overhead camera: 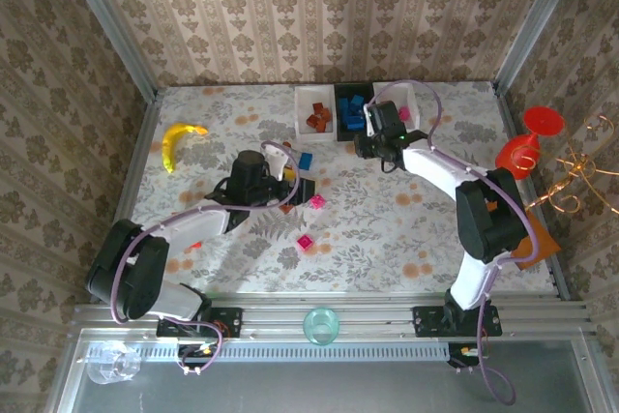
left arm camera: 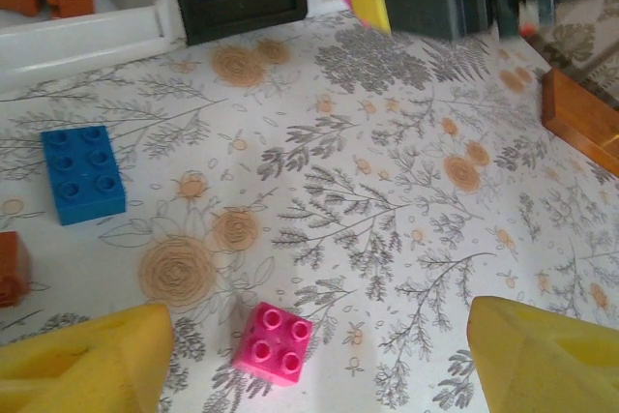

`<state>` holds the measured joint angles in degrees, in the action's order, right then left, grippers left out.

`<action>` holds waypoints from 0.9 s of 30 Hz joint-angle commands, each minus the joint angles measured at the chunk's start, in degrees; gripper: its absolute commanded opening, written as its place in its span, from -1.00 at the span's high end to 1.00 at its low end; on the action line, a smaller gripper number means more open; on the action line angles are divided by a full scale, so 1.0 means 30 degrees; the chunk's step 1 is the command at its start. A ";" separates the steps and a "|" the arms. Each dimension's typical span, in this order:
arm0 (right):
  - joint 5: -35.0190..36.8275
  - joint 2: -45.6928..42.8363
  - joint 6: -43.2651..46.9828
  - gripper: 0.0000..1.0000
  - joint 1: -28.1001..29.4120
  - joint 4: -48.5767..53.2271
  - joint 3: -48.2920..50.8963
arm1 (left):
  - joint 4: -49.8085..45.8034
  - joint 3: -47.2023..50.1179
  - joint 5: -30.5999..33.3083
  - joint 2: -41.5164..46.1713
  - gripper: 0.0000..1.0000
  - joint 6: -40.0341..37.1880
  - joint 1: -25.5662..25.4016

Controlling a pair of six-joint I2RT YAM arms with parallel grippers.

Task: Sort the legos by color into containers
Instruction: Pick up the lego from the top-center of the table, then place the lego in the container.

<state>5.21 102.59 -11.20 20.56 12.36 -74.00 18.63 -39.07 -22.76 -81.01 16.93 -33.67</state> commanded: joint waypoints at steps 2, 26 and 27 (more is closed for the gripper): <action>0.4494 0.0855 0.0449 0.30 -0.0176 0.0615 -0.2263 | 0.0624 -0.0384 -0.0235 -0.0123 -0.62 -0.0296 -0.0567; 0.4136 1.4192 -0.2431 0.14 -0.4567 0.7624 -2.0816 | -0.0132 -0.0340 0.0378 0.0770 -0.61 -0.0384 -0.1180; 0.3991 1.4231 -0.2409 0.11 -0.4567 0.7712 -2.1075 | -0.0119 -0.0336 0.0374 0.0826 -0.61 -0.0398 -0.1198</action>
<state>18.92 144.35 -16.93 6.85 31.11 -133.01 18.70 -39.09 -22.02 -80.14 16.88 -36.77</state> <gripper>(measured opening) 0.438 0.807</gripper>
